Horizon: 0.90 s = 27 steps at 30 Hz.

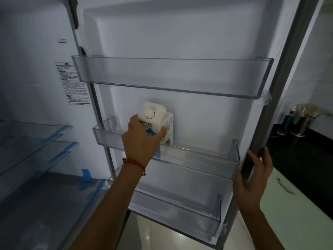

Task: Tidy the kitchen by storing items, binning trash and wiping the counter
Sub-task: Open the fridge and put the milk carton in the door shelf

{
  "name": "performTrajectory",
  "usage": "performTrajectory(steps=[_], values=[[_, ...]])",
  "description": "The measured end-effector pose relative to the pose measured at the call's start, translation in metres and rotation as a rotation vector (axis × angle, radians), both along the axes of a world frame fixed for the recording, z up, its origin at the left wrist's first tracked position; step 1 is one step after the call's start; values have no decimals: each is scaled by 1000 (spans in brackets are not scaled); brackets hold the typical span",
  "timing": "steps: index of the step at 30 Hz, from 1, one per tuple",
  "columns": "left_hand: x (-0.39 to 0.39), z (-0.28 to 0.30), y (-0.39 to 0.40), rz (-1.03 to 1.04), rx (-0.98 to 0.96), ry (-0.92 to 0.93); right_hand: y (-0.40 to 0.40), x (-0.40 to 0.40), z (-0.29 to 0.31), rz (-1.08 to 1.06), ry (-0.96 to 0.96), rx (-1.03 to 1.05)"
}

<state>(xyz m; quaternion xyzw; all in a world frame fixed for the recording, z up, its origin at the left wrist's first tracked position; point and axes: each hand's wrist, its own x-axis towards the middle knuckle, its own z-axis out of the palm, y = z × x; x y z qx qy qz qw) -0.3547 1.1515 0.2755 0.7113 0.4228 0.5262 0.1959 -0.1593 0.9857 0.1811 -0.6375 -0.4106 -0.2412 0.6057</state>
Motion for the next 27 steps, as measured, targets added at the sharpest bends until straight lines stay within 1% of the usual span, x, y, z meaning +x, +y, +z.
performTrajectory(steps=[9, 13, 15, 17, 19, 22, 24, 27], values=[[17, 2, -11, 225, 23, 51, -1, -1, -2, -20, -19, 2], [19, -2, -17, 216, -2, 70, -3, -2, -1, -15, -17, -15], [16, -7, -21, 228, 65, 85, -4, -1, -1, -6, -21, -25], [17, -14, -32, 255, 226, 66, -5, -2, -1, 6, -20, -30], [24, -21, -52, 156, 361, 27, -6, -3, -1, 16, -14, -31], [41, -38, -79, -53, 523, 140, -8, -2, 0, 31, -3, -44], [49, -50, -88, -140, 571, 232, -10, -1, 0, 47, -8, -50], [50, -63, -88, -170, 613, 312, -16, -1, 1, 84, 3, -40]])
